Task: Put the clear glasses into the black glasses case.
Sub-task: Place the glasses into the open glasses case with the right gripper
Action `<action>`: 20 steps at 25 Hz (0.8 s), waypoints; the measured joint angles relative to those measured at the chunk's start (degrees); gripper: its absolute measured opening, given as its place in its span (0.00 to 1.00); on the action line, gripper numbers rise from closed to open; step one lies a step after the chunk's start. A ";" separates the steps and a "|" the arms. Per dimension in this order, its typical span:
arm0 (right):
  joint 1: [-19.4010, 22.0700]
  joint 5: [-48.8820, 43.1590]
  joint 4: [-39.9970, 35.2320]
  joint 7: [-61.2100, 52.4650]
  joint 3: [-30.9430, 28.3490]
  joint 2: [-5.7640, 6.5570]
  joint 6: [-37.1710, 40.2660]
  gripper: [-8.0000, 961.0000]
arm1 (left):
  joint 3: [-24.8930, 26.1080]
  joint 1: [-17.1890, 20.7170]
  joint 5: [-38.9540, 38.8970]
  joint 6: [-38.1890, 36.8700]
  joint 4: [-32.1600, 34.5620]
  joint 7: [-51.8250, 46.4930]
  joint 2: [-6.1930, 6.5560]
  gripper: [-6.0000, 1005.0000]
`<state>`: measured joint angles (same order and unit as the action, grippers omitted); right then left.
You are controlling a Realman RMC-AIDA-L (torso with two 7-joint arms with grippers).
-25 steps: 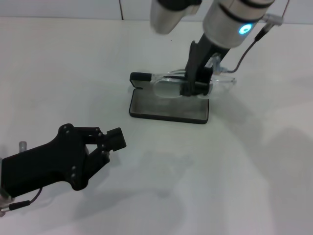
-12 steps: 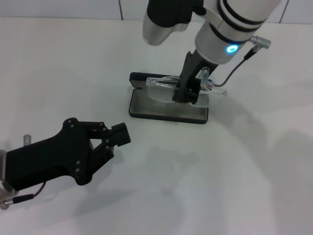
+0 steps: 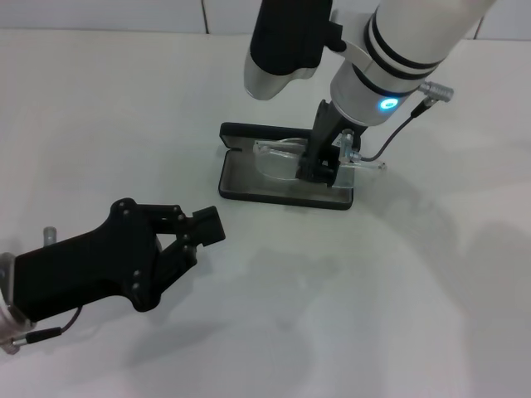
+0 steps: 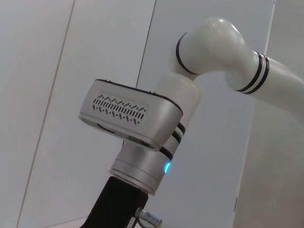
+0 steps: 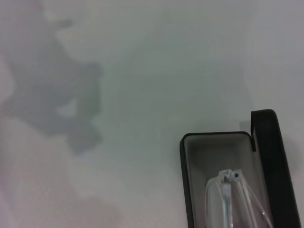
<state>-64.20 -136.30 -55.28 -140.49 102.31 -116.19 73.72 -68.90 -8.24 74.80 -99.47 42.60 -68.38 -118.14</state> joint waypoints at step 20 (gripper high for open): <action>0.57 2.48 3.29 -1.35 3.29 0.00 -6.48 0.13 | 0.00 -0.29 -0.01 0.17 -0.50 0.00 -0.33 0.09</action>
<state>-63.63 -133.82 -51.99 -141.85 105.60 -116.18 67.24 -68.90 -8.53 74.79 -99.31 42.10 -68.38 -118.48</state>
